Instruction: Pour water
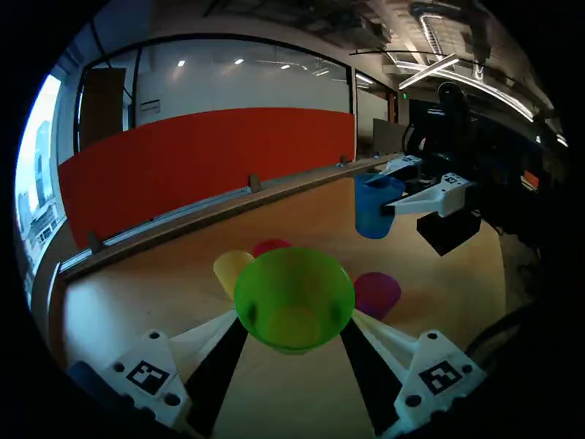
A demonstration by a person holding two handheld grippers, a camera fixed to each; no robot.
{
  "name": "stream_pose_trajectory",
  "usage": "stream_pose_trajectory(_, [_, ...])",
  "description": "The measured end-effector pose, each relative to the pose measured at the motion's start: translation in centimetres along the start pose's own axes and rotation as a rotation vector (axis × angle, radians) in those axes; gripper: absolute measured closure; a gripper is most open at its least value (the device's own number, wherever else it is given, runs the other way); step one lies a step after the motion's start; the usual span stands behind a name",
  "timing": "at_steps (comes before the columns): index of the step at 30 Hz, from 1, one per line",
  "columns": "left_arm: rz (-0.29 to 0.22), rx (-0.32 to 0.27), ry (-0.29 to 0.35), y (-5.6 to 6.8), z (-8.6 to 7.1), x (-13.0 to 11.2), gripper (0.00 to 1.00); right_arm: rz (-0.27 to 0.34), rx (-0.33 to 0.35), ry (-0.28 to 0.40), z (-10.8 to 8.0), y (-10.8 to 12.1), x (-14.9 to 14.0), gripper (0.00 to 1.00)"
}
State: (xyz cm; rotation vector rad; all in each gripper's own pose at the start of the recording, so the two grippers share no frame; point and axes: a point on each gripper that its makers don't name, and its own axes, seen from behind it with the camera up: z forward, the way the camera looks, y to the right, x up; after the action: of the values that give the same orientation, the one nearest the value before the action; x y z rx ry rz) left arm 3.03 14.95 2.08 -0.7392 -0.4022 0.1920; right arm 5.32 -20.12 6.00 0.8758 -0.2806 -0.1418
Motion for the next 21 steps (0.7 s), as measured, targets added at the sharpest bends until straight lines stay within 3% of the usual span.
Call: stream_pose_trajectory(21, [-0.02,0.025,0.096,-0.1,-1.4,2.5,0.19,0.005,-0.011,0.054,-0.6,-0.7,1.1,0.1])
